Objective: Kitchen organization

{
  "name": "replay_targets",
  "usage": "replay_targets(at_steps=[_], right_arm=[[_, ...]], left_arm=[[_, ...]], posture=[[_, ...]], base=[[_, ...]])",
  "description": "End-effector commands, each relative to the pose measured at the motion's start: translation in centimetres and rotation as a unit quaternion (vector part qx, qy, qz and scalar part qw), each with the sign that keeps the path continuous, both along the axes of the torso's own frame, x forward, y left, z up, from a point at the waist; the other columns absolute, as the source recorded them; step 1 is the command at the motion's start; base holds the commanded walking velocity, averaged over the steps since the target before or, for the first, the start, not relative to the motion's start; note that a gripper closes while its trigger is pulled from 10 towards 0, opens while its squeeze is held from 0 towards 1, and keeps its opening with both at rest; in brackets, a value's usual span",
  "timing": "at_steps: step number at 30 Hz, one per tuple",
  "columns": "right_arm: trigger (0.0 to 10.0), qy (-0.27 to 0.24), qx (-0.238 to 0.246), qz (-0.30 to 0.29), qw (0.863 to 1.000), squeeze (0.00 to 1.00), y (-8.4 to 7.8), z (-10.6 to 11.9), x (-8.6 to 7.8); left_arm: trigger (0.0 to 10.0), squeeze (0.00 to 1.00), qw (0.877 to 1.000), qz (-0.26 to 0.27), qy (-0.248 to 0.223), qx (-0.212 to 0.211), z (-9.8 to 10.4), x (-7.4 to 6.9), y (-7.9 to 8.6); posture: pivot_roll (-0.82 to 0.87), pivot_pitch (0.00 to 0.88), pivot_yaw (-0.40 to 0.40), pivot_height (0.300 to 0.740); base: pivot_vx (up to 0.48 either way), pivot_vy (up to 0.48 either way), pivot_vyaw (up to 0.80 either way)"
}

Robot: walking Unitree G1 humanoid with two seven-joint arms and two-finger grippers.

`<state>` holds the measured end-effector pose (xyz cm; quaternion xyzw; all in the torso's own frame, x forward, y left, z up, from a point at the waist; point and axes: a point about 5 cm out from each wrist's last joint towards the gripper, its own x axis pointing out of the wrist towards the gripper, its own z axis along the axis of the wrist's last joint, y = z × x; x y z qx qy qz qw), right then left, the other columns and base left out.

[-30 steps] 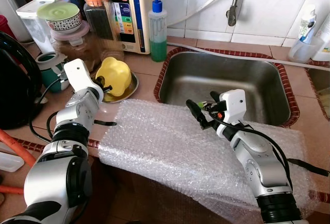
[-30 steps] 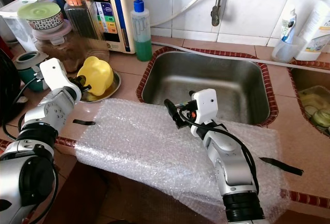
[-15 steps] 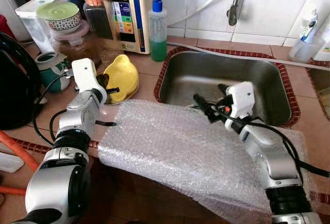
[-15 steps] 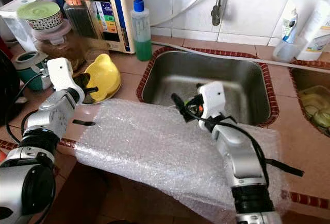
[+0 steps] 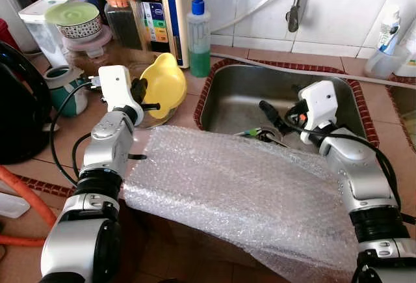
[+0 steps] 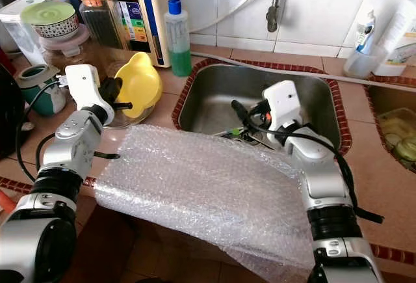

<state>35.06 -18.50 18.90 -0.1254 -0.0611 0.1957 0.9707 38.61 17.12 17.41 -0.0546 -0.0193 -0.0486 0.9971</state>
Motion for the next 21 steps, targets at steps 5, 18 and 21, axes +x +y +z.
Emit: replay_targets(at_steps=[5, 18, 21], right_arm=[[10.0, -0.004, 0.076, -0.014, 0.997, 0.0, 0.6, 1.0, 0.7], [10.0, 0.029, 0.211, 0.011, 0.977, 0.0, 4.0, 1.1, 0.1], [10.0, 0.032, 0.235, 0.012, 0.971, 0.0, 4.6, 1.2, -0.1]], left_arm=[[0.0, 0.0, 0.995, -0.025, -0.068, 0.064, 1.3, -0.6, -1.7], [0.0, 0.0, 0.976, -0.079, -0.145, 0.145, 2.0, -1.8, -7.4], [0.0, 0.0, 0.974, -0.085, -0.154, 0.144, 2.2, -2.0, -8.7]], posture=[[0.07, 0.034, 0.08, 0.74], [0.07, 0.03, 0.091, 0.74], [0.07, 0.029, 0.095, 0.74]], base=[[0.0, 0.0, 0.0], [0.0, 0.0, 0.0], [0.0, 0.0, 0.0]])
